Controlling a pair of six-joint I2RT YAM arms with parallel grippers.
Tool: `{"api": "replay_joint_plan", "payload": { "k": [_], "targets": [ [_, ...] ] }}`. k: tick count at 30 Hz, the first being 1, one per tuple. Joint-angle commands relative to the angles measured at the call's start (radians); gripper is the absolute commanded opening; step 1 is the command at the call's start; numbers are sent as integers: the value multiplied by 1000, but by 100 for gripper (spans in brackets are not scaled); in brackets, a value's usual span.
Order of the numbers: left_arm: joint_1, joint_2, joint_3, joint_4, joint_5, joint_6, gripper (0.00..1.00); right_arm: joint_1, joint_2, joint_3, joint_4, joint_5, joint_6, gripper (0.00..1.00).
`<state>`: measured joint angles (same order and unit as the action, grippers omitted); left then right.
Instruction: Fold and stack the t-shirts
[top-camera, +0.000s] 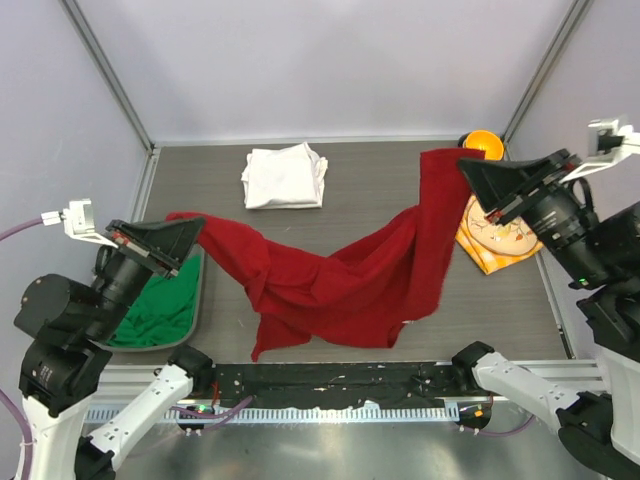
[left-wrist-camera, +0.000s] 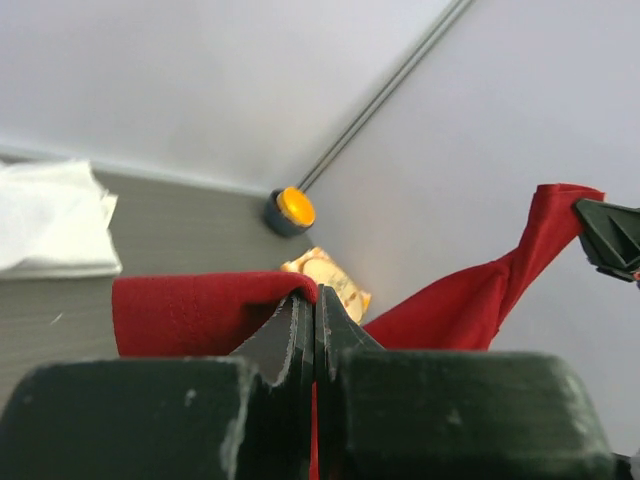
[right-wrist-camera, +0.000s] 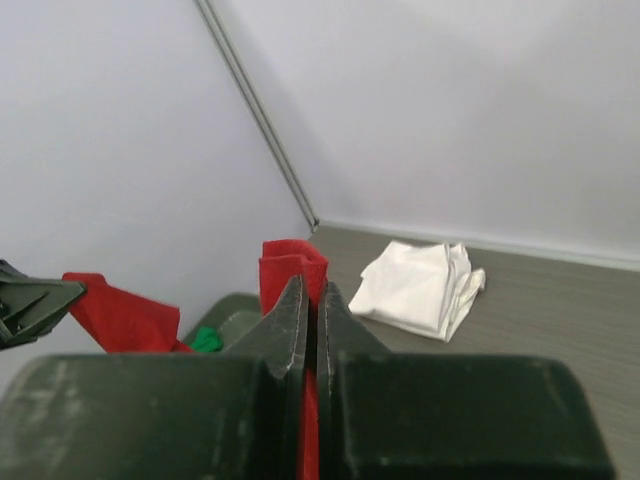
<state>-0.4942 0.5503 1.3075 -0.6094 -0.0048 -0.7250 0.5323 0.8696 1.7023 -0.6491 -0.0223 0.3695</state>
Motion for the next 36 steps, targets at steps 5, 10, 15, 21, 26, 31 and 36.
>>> {"api": "replay_joint_plan", "payload": {
  "k": [5, 10, 15, 21, 26, 31, 36],
  "targets": [
    [6, 158, 36, 165, -69, 26, 0, -2, 129, 93, -1, 202, -67, 1],
    [6, 114, -302, 215, -217, -155, 0, -2, 201, -148, 54, 453, -58, 1],
    [-1, -204, -894, 209, -218, -474, 46, -130, 504, -227, 27, 693, 29, 70],
    [-7, -479, -788, -205, -325, -495, 100, -86, 412, -337, 194, 517, 86, 97],
    [-7, -181, -507, -150, -261, -349, 100, 89, 446, -261, 149, 377, 29, 98],
    [-7, 192, -384, -24, -118, -228, 100, 205, 528, -271, 127, 156, 31, 98],
    [-1, 465, -256, -12, -161, -122, 100, 258, 611, -392, 248, -65, 74, 93]
  ]
}}
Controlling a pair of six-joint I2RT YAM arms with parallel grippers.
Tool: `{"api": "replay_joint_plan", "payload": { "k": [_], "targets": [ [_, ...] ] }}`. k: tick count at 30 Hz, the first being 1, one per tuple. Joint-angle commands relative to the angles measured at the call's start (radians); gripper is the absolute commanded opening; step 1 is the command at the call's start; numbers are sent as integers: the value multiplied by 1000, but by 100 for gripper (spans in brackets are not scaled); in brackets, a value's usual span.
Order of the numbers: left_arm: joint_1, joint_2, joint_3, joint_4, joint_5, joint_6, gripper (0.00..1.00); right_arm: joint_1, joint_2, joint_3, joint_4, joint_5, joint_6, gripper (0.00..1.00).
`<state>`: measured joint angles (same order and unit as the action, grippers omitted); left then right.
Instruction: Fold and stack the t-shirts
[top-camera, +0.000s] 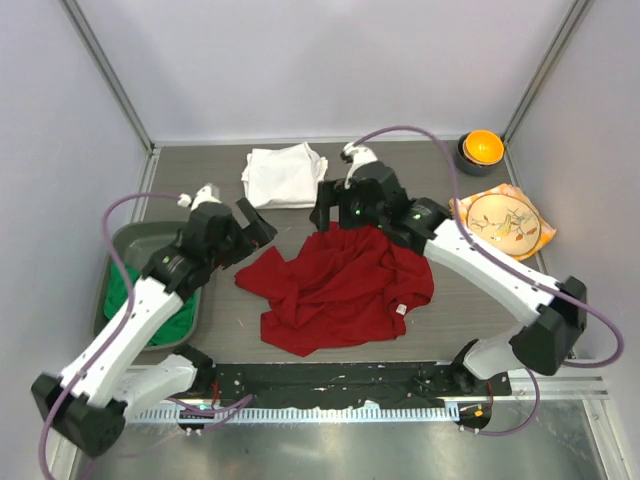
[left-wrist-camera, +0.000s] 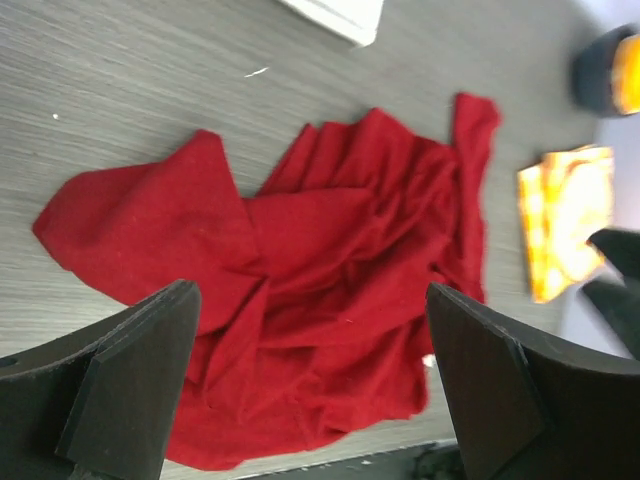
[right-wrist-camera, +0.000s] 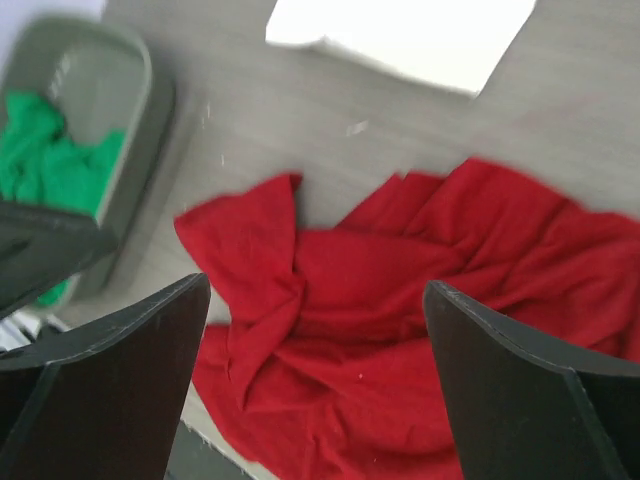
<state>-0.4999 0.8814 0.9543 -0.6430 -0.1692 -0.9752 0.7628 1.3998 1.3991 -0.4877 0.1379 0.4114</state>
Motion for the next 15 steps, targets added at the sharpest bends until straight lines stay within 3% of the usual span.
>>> {"api": "replay_joint_plan", "payload": {
  "k": [1, 6, 15],
  "targets": [
    [15, 216, 160, -10, -22, 147, 100, 36, 102, -112, 106, -244, 41, 93],
    [130, 379, 291, -17, -9, 182, 100, 95, 247, -127, 248, -320, 26, 90],
    [380, 499, 301, 66, 196, 213, 100, 133, 476, -51, 382, -386, 0, 88]
  ]
}}
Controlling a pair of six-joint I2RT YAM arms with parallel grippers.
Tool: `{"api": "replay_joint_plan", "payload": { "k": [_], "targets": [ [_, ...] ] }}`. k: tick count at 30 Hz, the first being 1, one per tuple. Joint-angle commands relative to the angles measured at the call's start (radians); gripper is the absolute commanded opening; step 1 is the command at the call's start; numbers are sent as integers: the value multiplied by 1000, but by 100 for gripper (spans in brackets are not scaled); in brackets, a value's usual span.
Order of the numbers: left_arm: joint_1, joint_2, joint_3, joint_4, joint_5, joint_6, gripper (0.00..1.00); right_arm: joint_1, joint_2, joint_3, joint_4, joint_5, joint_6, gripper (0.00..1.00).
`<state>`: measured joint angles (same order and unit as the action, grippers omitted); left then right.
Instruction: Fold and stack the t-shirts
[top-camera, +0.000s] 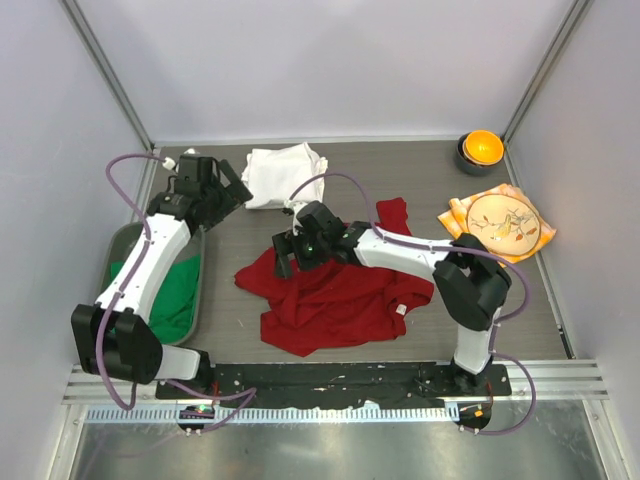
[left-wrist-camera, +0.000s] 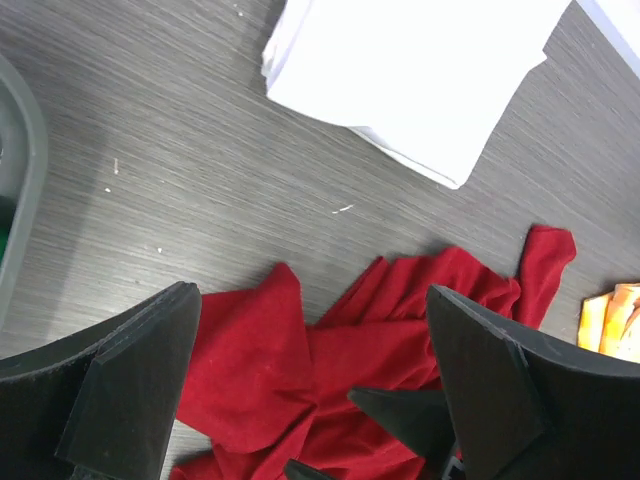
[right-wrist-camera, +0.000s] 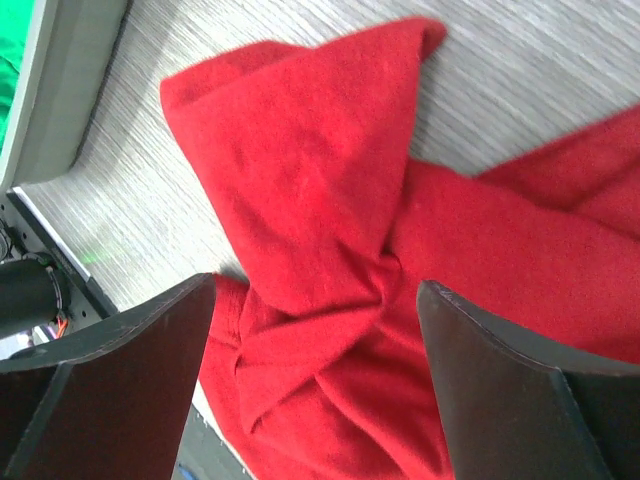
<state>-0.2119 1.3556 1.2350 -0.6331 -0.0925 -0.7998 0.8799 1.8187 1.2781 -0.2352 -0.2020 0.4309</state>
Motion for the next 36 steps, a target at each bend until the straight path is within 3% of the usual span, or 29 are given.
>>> {"api": "replay_joint_plan", "payload": {
  "k": [1, 14, 30, 33, 36],
  "targets": [
    [107, 36, 18, 59, 132, 40, 100, 16, 70, 76, 140, -45, -21, 88],
    [193, 82, -62, 115, 201, 91, 100, 16, 204, 142, 301, 24, -96, 88],
    [252, 73, -80, 107, 231, 97, 100, 16, 323, 224, 303, 19, -106, 80],
    [255, 65, -85, 107, 229, 100, 100, 14, 318, 216, 301, 27, -107, 65],
    [256, 66, -86, 108, 229, 103, 100, 14, 301, 202, 301, 52, -103, 39]
  ]
}}
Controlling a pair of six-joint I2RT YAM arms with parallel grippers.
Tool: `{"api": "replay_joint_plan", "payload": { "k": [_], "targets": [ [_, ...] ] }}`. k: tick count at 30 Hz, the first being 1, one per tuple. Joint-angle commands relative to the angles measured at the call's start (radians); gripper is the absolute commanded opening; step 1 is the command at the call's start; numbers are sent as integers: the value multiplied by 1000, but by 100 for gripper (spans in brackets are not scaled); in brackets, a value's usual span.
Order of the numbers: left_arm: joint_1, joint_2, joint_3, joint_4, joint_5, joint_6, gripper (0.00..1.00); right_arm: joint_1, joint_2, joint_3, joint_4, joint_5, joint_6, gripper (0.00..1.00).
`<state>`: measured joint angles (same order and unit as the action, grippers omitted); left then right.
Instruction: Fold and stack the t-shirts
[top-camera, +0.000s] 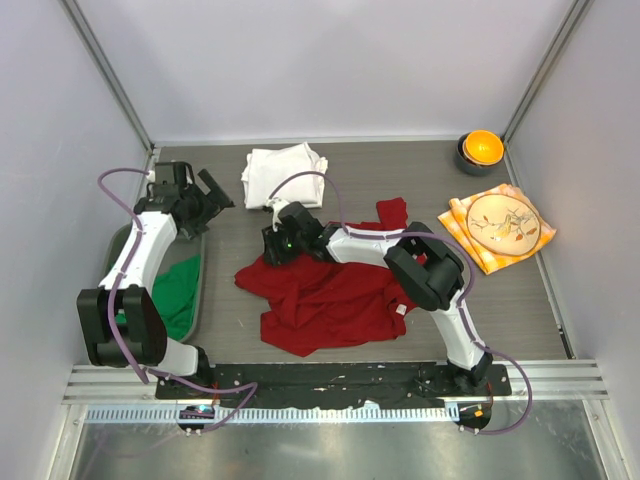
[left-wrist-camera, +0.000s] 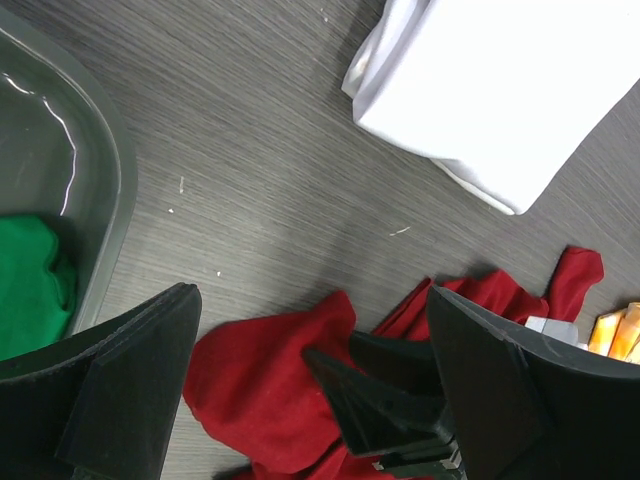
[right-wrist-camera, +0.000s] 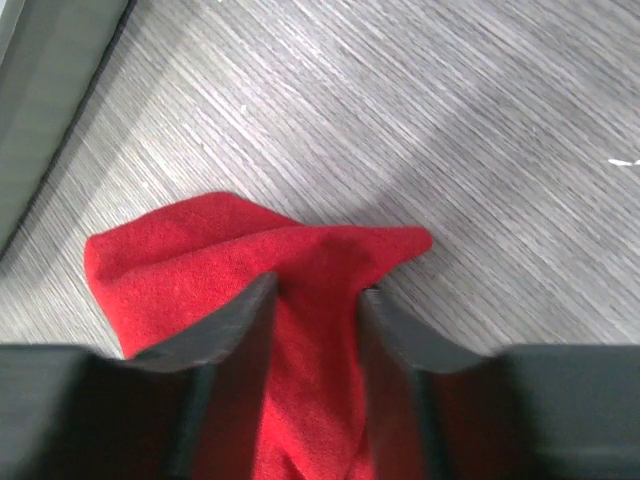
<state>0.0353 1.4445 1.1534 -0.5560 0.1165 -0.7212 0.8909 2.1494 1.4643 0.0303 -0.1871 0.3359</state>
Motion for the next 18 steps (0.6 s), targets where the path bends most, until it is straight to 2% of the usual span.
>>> {"api": "replay_joint_plan", "payload": {
  "k": [1, 3, 4, 12, 18],
  "targets": [
    [11, -19, -3, 28, 20, 26, 100, 3, -39, 13, 36, 47, -11, 27],
    [9, -19, -3, 28, 25, 25, 100, 6, -74, -7, 30, 66, -21, 16],
    [11, -19, -4, 28, 26, 26, 100, 11, -91, -16, 29, 77, -24, 1],
    [11, -52, 3, 15, 17, 31, 100, 130, -347, -103, -24, 228, -112, 1],
    [14, -81, 16, -16, 26, 45, 100, 319, -448, -131, -193, 229, -138, 1]
  ]
}}
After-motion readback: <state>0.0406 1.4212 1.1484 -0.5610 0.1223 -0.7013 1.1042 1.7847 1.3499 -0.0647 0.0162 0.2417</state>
